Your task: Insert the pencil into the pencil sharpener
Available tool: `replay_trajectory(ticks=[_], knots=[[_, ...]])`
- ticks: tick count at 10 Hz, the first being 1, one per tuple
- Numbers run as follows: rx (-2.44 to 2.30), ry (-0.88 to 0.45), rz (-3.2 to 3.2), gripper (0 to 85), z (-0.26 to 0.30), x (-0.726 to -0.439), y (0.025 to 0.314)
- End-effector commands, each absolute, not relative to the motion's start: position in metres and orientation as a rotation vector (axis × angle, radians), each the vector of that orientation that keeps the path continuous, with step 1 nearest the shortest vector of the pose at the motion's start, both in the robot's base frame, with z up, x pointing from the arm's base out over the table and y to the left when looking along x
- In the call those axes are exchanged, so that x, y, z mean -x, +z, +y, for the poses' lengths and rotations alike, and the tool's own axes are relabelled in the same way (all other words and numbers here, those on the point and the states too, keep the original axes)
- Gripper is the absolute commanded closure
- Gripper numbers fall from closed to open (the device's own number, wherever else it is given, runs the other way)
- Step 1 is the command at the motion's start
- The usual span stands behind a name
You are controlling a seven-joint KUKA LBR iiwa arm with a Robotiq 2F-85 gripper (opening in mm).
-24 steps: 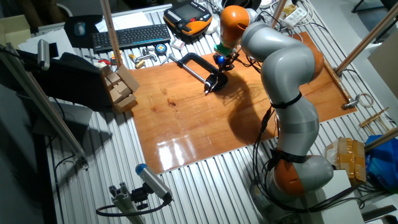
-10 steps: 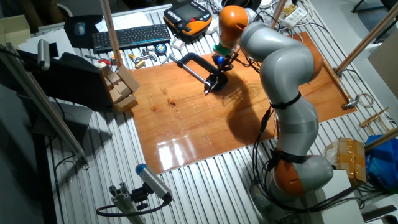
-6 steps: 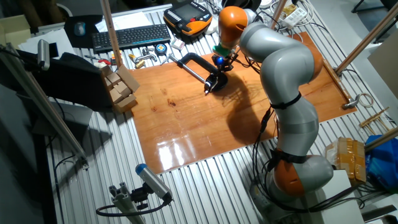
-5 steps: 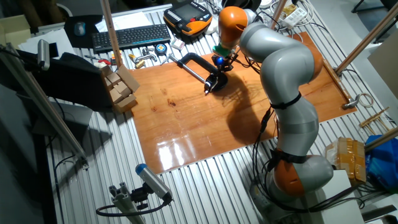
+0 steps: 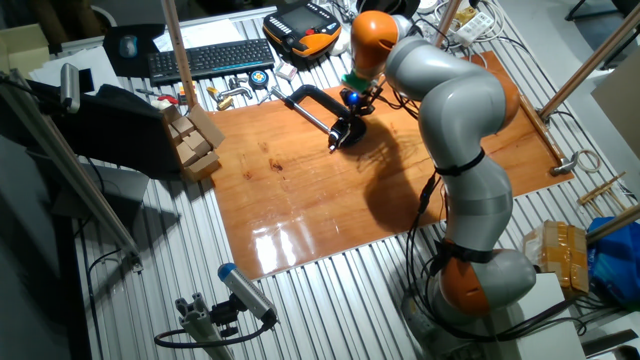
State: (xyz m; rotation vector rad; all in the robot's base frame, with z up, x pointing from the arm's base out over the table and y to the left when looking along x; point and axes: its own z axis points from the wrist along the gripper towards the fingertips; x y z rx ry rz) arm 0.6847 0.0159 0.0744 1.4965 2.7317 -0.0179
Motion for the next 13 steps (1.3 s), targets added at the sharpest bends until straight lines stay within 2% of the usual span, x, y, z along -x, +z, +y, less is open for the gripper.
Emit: replay_trajectory(ticks=[1,13], knots=[[-1.500,-0.020,2.732,85.0,0.017,-0.684,0.074],[-1.532,-0.025,2.726,85.0,0.037,-0.671,0.073]])
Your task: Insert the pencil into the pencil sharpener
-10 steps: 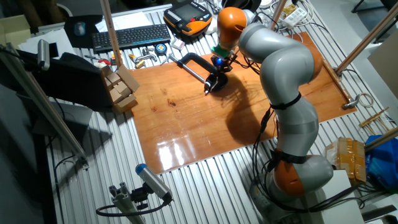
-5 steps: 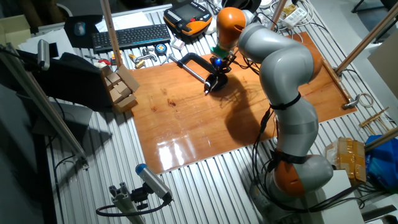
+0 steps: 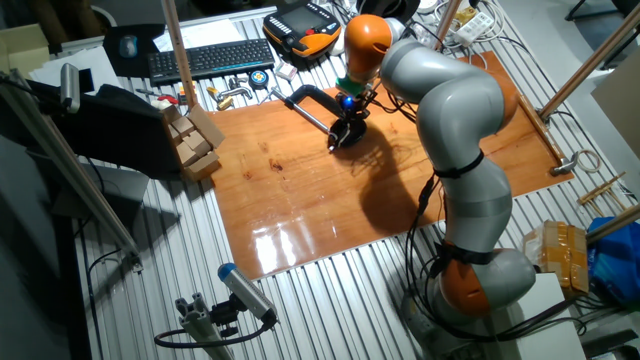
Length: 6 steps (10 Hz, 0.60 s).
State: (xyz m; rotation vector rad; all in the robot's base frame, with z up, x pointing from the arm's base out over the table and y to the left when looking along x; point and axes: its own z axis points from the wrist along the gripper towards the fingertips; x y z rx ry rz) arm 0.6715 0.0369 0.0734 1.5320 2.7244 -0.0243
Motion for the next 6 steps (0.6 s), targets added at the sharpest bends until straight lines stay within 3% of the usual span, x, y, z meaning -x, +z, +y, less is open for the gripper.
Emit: replay_trajectory(ticks=[1,6], knots=[[-1.532,-0.025,2.726,85.0,0.0375,-0.6703,0.0722],[-1.538,-0.034,2.716,85.0,0.0399,-0.6688,0.0747]])
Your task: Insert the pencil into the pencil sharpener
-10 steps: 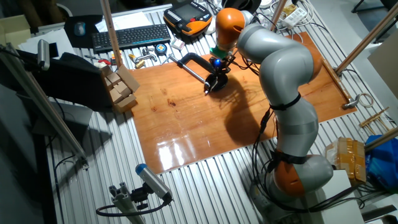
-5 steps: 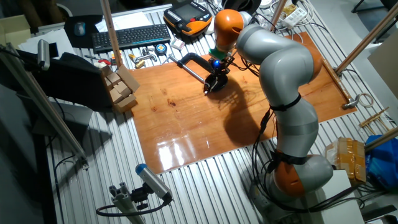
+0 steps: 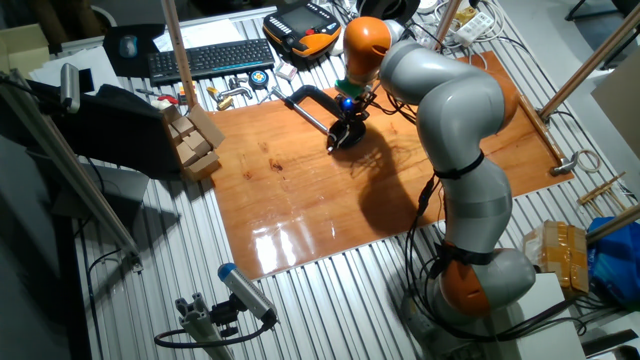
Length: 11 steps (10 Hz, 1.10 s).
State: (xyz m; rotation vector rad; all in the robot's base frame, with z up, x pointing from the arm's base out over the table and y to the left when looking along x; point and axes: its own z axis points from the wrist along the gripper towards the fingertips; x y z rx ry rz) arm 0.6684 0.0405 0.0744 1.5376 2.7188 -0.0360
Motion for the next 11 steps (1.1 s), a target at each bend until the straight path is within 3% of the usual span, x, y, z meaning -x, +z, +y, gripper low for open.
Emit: replay_trajectory(ticks=[1,11], knots=[[-1.539,-0.034,2.718,85.0,0.0402,-0.6690,0.0754],[-1.551,-0.031,2.715,85.0,0.0419,-0.6686,0.0757]])
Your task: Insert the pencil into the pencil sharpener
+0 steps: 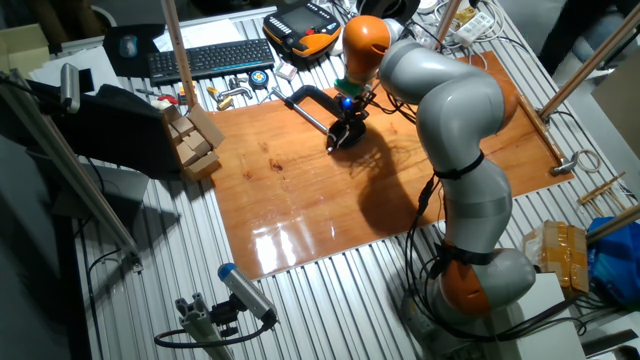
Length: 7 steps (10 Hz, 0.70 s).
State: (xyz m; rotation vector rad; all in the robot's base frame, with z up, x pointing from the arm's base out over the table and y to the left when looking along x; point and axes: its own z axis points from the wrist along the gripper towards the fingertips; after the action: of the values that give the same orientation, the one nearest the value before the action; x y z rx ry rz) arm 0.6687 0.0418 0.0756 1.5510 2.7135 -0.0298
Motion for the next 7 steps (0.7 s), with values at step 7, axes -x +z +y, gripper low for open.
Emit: replay_trajectory(ticks=[7], knots=[[-1.560,-0.034,2.703,68.0,0.0423,-0.6684,0.0755]])
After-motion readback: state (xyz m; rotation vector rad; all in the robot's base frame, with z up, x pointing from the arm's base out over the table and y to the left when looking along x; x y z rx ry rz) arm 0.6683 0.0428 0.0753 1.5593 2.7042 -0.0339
